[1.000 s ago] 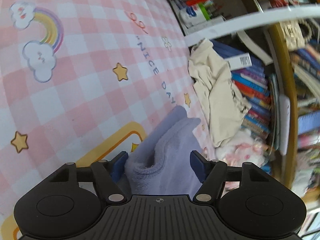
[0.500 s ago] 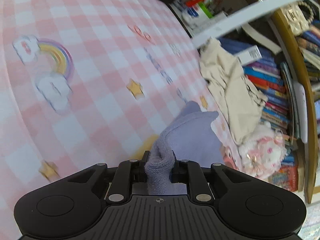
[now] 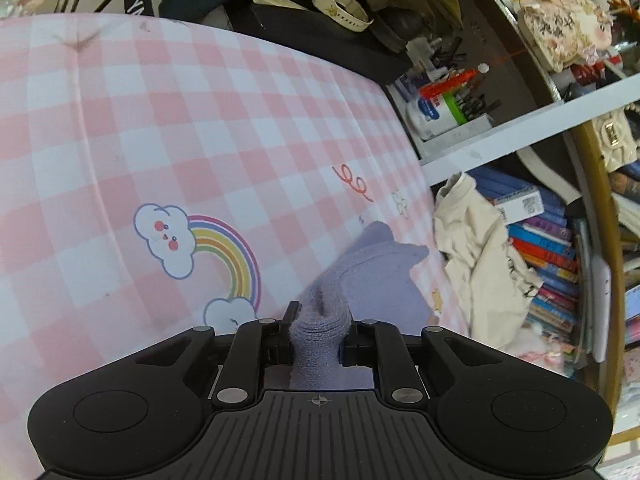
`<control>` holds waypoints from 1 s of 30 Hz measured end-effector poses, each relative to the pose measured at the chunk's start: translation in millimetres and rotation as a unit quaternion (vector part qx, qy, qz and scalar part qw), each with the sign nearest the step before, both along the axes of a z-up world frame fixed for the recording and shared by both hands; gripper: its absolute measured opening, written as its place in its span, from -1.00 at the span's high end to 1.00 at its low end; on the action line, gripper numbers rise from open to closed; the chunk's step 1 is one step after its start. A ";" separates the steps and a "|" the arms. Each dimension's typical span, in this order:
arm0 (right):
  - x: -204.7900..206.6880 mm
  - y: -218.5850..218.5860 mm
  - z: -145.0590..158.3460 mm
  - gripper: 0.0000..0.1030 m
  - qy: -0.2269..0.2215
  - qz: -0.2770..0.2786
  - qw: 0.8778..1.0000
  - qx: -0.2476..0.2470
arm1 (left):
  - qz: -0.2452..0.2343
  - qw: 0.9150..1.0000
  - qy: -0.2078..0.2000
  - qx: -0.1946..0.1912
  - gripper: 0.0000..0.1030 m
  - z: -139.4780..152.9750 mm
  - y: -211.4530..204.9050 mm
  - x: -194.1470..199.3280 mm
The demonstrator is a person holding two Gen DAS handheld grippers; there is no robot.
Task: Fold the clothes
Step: 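Lift the lavender edge with the left tool and fold it over the mauve half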
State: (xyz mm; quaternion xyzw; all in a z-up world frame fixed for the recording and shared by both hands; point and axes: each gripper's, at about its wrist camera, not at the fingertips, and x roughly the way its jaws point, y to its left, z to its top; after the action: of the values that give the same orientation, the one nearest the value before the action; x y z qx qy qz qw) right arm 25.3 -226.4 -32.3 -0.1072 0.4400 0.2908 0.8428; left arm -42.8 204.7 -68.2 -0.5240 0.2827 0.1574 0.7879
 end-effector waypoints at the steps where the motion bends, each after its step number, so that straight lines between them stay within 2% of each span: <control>1: -0.1 -1.7 0.6 -0.82 -0.002 0.000 1.000 -0.002 | 0.001 1.000 -0.005 0.002 0.70 2.5 -2.5 0.6; 7: -4.6 -19.4 2.8 -0.82 -0.006 0.006 1.000 0.000 | -0.029 0.997 -0.044 0.056 0.70 36.7 -28.8 4.1; 14: -10.4 -40.1 5.2 -0.82 -0.013 0.035 0.999 0.007 | -0.090 0.983 -0.102 0.124 0.70 97.4 -91.7 20.8; 18: -13.0 -55.8 7.9 -0.82 -0.022 0.050 0.998 0.014 | -0.129 0.969 -0.137 0.160 0.70 131.8 -142.2 32.2; 21: -15.1 -70.3 9.5 -0.82 -0.025 0.056 0.998 0.022 | -0.191 0.952 -0.149 0.189 0.66 146.5 -195.4 41.8; 22: -15.6 -75.7 9.9 -0.82 -0.025 0.057 0.998 0.025 | -0.220 0.944 -0.147 0.198 0.61 146.5 -215.6 45.9; 23: -16.0 -81.1 10.0 -0.82 -0.024 0.056 0.998 0.027 | -0.256 0.936 -0.134 0.200 0.36 139.7 -236.0 51.7; 24: -16.5 -86.6 10.2 -0.82 -0.023 0.055 0.998 0.031 | -0.290 0.928 -0.118 0.201 -0.07 130.8 -255.6 57.1; 26: -17.3 -97.8 10.0 -0.82 -0.020 0.050 0.998 0.037 | -0.338 0.919 -0.073 0.192 -0.39 98.1 -289.5 64.4; 28: -17.2 -107.9 9.8 -0.83 -0.016 0.045 0.998 0.043 | -0.369 0.911 -0.027 0.180 -0.39 68.2 -313.8 69.5; 30: -17.3 -117.4 9.3 -0.83 -0.013 0.041 0.998 0.047 | -0.371 0.909 -0.020 0.189 -0.43 53.3 -324.3 64.5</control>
State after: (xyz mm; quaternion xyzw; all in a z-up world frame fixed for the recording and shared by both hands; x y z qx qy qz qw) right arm 8.0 -343.8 -23.1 -0.0890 0.4103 0.3437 0.8400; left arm 21.7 -119.6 -14.9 -0.2259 0.4059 -0.1067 0.8791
